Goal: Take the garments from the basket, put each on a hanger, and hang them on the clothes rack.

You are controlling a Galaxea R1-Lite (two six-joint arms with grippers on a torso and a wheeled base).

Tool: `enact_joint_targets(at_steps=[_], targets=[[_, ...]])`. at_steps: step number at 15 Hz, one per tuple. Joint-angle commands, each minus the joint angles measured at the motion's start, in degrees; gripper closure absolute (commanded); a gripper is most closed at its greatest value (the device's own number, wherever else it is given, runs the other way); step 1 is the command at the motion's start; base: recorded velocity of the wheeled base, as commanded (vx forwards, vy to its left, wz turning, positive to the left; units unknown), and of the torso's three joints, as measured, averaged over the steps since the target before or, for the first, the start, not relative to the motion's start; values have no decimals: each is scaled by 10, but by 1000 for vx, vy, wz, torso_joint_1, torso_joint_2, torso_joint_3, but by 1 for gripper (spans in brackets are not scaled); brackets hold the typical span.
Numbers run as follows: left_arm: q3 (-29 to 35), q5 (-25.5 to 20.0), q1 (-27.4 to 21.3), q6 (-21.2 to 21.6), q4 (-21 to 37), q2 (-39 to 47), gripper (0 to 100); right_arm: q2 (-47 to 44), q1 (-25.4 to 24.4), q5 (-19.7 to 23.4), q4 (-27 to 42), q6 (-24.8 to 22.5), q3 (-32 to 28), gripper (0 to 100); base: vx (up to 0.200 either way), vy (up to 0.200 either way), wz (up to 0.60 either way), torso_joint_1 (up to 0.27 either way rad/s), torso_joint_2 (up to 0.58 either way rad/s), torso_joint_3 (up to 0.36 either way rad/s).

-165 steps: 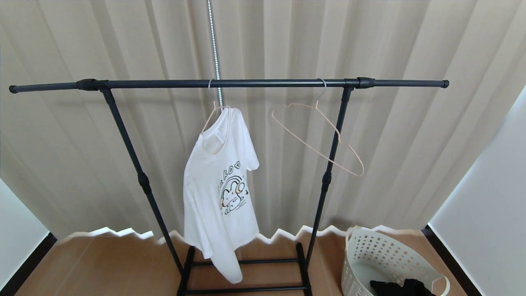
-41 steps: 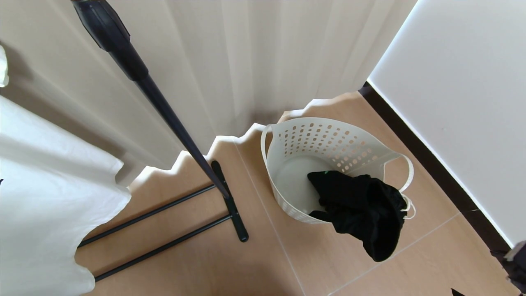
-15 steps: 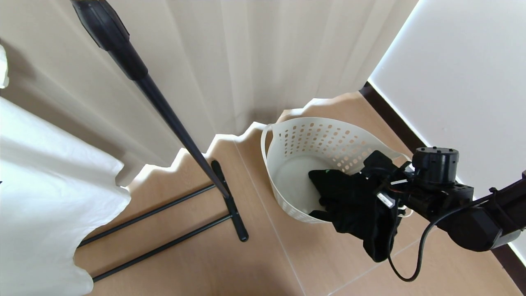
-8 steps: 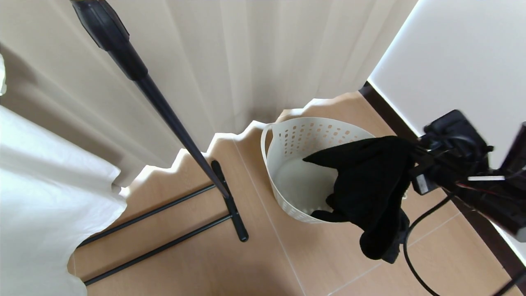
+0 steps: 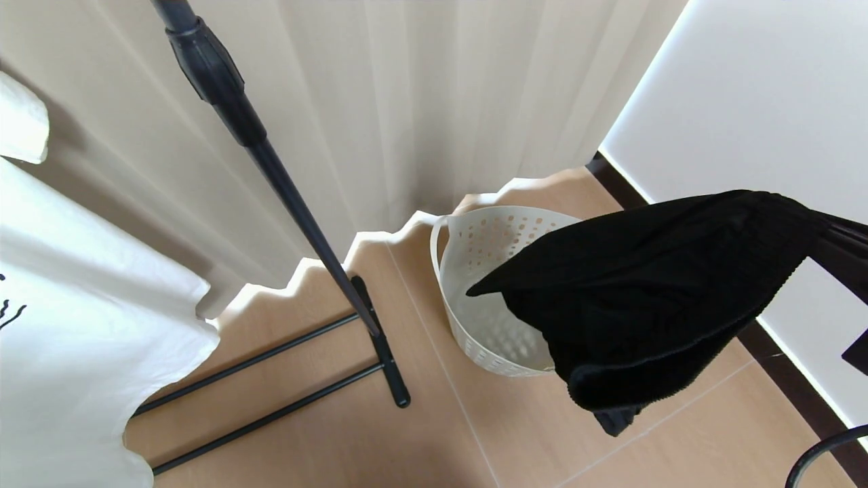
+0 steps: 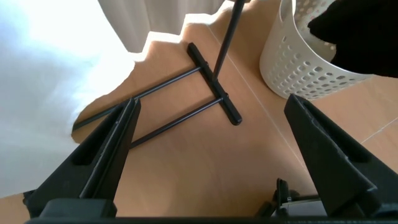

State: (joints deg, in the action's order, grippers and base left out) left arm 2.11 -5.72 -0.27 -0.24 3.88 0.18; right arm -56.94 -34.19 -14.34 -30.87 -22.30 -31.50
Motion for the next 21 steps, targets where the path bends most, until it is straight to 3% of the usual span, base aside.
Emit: enact_joint_targets(at_steps=[1,7,21], targets=[[0,0,0,-1,0,1,0,9,-2,0,0,0,1,100,0,0,0,-2,-2,193],[0,0,0,-1,0,1,0,-12,33,-2,-1,6,-2,100,0,0,0,5,-37,159],[0,0,0,-1,0,1,0,-8,33,-2,0,6,1,100,0,0,0,114,-456,-142]])
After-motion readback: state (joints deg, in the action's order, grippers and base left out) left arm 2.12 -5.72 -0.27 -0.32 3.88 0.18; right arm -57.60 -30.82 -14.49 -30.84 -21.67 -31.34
